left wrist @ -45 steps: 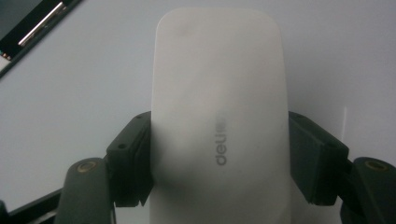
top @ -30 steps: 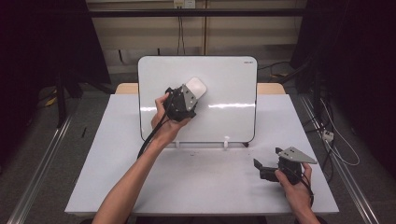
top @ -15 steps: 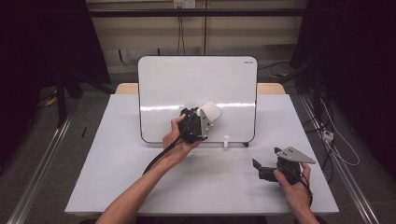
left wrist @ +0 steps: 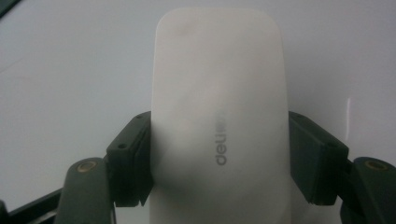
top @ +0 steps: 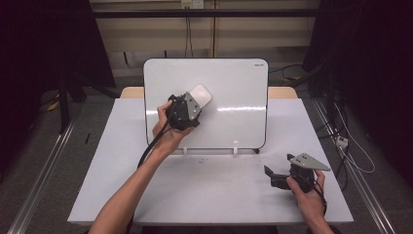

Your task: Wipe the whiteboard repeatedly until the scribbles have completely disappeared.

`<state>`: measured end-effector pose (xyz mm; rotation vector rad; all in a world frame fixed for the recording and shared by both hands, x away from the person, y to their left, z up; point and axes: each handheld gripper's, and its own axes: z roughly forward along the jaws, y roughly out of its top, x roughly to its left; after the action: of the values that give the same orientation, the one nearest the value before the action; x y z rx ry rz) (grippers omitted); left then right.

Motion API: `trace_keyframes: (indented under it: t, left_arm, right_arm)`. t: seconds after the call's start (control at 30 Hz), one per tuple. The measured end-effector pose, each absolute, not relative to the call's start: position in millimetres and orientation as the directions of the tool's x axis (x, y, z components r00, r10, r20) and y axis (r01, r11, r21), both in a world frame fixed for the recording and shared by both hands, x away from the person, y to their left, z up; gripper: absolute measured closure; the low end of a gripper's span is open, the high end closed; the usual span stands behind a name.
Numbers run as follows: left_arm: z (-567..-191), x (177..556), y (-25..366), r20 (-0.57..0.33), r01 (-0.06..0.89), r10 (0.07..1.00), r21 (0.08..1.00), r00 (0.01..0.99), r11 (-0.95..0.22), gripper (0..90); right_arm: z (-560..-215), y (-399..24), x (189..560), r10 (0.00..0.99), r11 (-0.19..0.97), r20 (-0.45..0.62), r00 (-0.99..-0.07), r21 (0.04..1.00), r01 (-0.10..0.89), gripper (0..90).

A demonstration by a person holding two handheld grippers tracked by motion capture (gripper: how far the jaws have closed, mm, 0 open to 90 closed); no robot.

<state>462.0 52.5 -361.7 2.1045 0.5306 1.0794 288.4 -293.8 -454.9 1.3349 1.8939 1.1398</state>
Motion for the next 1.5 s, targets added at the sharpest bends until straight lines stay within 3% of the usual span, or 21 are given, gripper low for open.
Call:
trace_keyframes:
  t: [0.33,1.17,1.5]
  left_arm:
    - [-372,456,60,0.508,0.055,0.664,0.771,0.549,-0.635,31.2]
    - [-427,402,36,0.631,-0.063,0.455,0.624,0.629,-0.779,31.2]
    - [-411,418,49,0.595,-0.023,0.522,0.672,0.611,-0.74,31.2]
  right_arm:
    - [-455,-293,289,0.936,0.144,0.034,-0.349,0.87,0.471,5.0]
    - [-456,-291,290,0.934,0.15,0.031,-0.356,0.869,0.471,4.9]
    - [-455,-293,289,0.935,0.144,0.035,-0.352,0.871,0.47,4.9]
